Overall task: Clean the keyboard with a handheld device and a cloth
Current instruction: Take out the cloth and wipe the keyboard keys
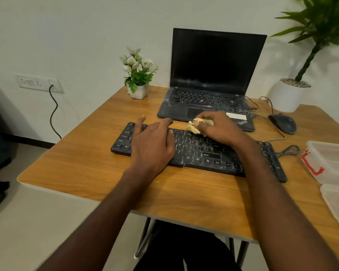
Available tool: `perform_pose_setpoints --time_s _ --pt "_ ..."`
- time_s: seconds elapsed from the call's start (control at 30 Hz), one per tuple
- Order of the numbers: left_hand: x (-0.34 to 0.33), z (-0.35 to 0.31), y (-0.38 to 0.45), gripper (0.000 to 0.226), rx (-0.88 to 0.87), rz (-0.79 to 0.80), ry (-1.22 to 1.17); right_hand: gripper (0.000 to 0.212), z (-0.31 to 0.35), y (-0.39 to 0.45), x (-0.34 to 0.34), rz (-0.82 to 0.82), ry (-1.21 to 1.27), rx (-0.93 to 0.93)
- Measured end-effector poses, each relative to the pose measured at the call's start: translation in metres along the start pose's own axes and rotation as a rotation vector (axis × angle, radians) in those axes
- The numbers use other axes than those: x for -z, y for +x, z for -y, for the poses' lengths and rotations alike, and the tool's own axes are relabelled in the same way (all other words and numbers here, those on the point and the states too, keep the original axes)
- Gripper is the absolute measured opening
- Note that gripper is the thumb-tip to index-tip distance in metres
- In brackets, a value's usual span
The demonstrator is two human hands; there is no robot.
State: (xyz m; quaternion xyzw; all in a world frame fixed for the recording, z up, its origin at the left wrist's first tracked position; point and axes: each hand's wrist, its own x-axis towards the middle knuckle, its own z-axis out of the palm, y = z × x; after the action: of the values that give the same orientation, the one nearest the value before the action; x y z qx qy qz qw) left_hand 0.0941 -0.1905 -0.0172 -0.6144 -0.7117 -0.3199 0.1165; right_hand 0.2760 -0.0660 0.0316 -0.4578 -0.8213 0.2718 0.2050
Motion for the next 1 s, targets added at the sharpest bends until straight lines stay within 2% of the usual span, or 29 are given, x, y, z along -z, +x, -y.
perform_pose_setpoints --time_s 0.17,0.23,0.37,0.43,0.57,0.7,0.8,0.9,1.0 --pt "-0.009 -0.015 0.008 0.043 0.062 0.169 -0.006 0.03 -0.002 0.0 -0.002 -0.051 0.058 0.046" --pt "-0.013 -0.015 0.008 0.041 0.054 0.161 0.023 0.029 -0.001 0.002 -0.002 -0.089 0.156 0.075" --pt "-0.016 -0.012 0.007 0.036 0.071 0.115 0.039 0.026 0.002 -0.002 0.0 0.12 0.174 0.092" --pt "-0.016 -0.011 0.007 0.036 0.088 0.111 0.037 0.027 -0.001 -0.006 0.013 0.16 0.124 0.05" --pt "-0.014 -0.011 0.007 0.034 0.099 0.096 0.019 0.026 -0.014 -0.009 0.035 0.135 0.078 -0.011" --pt "-0.015 -0.012 0.007 0.036 0.099 0.094 0.022 0.024 0.002 -0.002 0.007 0.056 0.098 0.083" --pt "-0.014 -0.012 0.006 0.036 0.098 0.089 0.029 0.021 0.011 -0.002 0.0 0.107 0.014 0.139" --pt "-0.011 -0.012 0.006 0.037 0.109 0.103 0.027 0.024 0.002 -0.008 0.02 0.201 0.064 0.063" --pt "-0.01 -0.014 0.005 0.035 0.111 0.1 0.02 0.024 -0.012 -0.015 0.04 0.195 0.114 -0.005"
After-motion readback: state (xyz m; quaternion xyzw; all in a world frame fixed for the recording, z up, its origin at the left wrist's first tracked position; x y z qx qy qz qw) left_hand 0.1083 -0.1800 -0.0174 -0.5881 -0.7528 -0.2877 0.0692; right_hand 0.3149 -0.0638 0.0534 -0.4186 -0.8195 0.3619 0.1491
